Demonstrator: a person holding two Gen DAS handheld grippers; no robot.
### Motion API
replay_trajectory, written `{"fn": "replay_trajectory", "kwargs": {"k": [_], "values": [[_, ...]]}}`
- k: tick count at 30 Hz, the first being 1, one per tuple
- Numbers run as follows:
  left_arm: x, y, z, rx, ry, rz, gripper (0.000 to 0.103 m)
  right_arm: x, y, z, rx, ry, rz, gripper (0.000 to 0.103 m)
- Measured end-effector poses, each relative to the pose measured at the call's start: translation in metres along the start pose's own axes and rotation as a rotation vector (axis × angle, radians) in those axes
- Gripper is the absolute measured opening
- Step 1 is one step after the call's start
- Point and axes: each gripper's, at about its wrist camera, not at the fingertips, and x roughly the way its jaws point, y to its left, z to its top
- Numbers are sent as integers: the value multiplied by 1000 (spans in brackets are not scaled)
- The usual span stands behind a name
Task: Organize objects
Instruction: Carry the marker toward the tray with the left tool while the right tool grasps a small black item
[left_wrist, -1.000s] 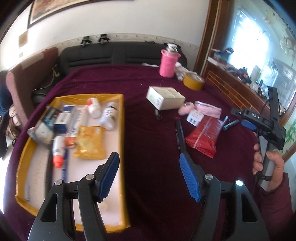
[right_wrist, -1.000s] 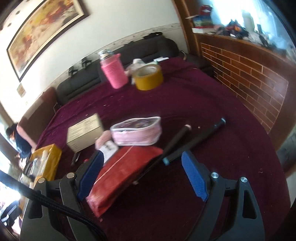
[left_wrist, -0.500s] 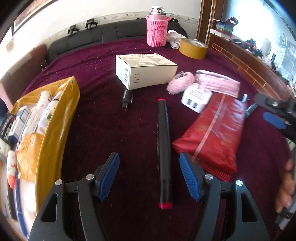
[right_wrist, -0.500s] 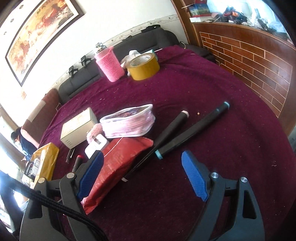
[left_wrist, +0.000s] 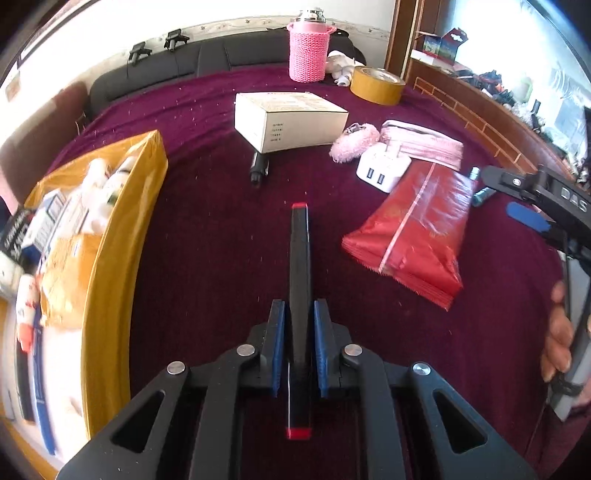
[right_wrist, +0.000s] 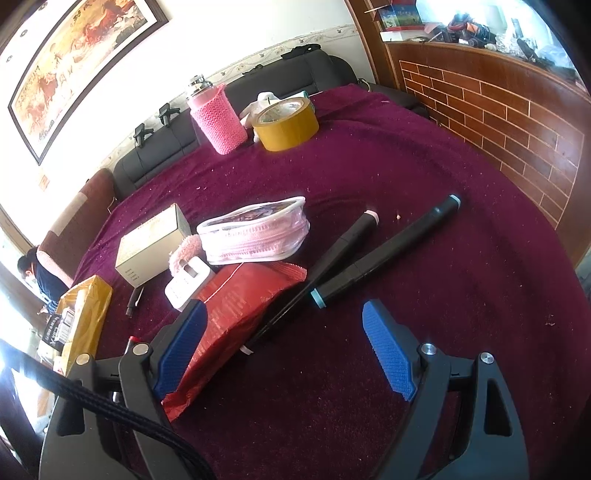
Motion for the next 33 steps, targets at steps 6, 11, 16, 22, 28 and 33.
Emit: {"fn": "replay_trajectory", "kwargs": {"k": [6, 11, 16, 22, 28, 33], "values": [[8, -19, 5, 50, -71, -18, 12, 0, 3, 0, -43, -33, -74, 86], [-35, 5, -10, -13, -115, -160, 11, 7, 1, 0, -52, -21, -112, 86], [-94, 44, -22, -78, -228, -248, 11, 2, 5, 1, -69, -60, -163, 86], [-125, 92, -27, -135, -313, -262, 11, -18, 79, 6, -151, 4, 49, 86], [-143, 140, -50, -190, -384, -289, 11, 61, 176, -3, -289, 190, 39, 79], [-160, 187, -67, -228, -443, -283, 12, 124, 214, -8, -344, 276, -86, 48]]}}
